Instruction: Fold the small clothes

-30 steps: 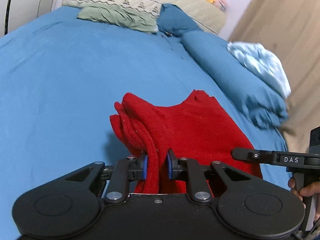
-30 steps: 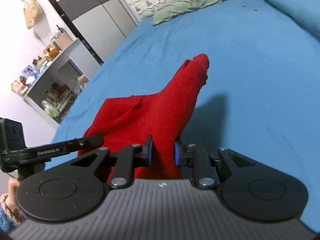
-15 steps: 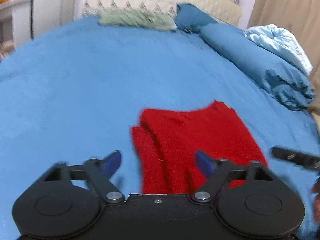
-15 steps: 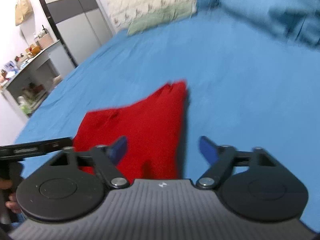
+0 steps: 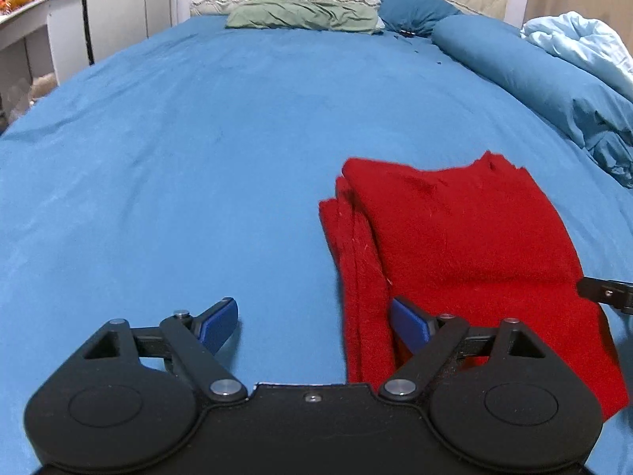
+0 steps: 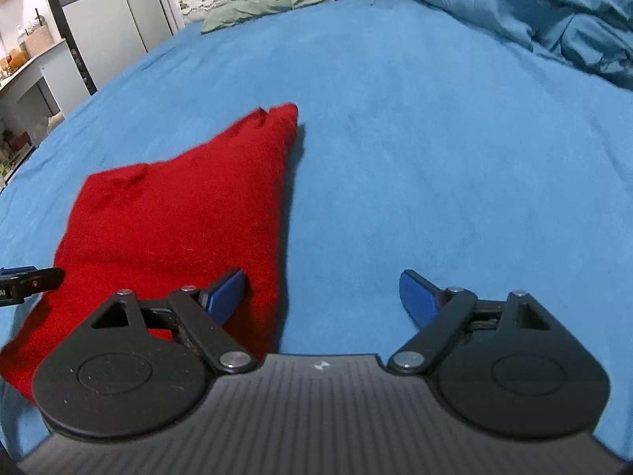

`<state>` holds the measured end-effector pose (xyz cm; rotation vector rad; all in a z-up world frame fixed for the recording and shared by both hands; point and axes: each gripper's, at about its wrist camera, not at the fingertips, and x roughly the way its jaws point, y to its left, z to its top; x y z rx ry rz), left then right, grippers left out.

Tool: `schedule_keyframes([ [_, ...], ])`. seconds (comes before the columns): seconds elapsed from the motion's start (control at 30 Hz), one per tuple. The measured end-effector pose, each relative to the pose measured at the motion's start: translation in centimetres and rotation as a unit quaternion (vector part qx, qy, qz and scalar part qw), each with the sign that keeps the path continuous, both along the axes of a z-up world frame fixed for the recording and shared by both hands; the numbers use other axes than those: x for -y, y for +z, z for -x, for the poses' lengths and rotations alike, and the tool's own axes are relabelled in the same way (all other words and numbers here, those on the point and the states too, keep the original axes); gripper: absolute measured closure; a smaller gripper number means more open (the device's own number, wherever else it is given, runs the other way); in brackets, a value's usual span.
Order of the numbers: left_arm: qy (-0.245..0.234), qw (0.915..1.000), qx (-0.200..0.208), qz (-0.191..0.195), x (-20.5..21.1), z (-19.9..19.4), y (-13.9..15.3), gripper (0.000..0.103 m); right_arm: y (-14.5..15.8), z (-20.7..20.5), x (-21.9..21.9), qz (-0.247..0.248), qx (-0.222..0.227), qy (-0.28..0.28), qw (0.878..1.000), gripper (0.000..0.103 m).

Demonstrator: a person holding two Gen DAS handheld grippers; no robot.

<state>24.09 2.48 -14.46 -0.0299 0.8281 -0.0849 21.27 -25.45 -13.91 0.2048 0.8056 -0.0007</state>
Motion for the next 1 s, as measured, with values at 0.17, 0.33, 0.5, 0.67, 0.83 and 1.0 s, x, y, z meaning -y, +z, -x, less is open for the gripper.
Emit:
schedule_keyframes([
  [0.17, 0.009, 0.9996, 0.027, 0.003, -0.4, 3.0, 5.0, 0.016, 6.0, 3.9, -1.0, 0.017, 0.052, 0.023, 0.998, 0.003],
  [0.33, 0.015, 0.9974, 0.07, -0.01, -0.2, 8.3, 11.9, 0.0, 13.5, 8.4, -2.6, 0.029, 0.066, 0.038, 0.997, 0.0],
  [0.5, 0.029, 0.9959, 0.081, -0.027, 0.2, 13.7, 16.3, 0.0, 18.7, 13.8, -5.0, 0.066, 0.07, 0.03, 0.995, 0.0],
  [0.67, 0.033, 0.9965, 0.071, -0.029, 0.5, 18.0, 17.4, 0.0, 20.2, 18.6, -6.9, 0.091, 0.043, 0.023, 0.995, 0.0],
  [0.83, 0.032, 0.9955, 0.075, -0.049, 1.2, 21.3, 16.7, 0.0, 18.9, 21.7, -7.7, 0.095, 0.007, 0.015, 0.995, 0.0],
  [1.0, 0.011, 0.996, 0.063, -0.062, 2.3, 22.8, 15.2, 0.0, 17.4, 23.4, -7.3, 0.079, -0.01, 0.004, 0.997, 0.0],
])
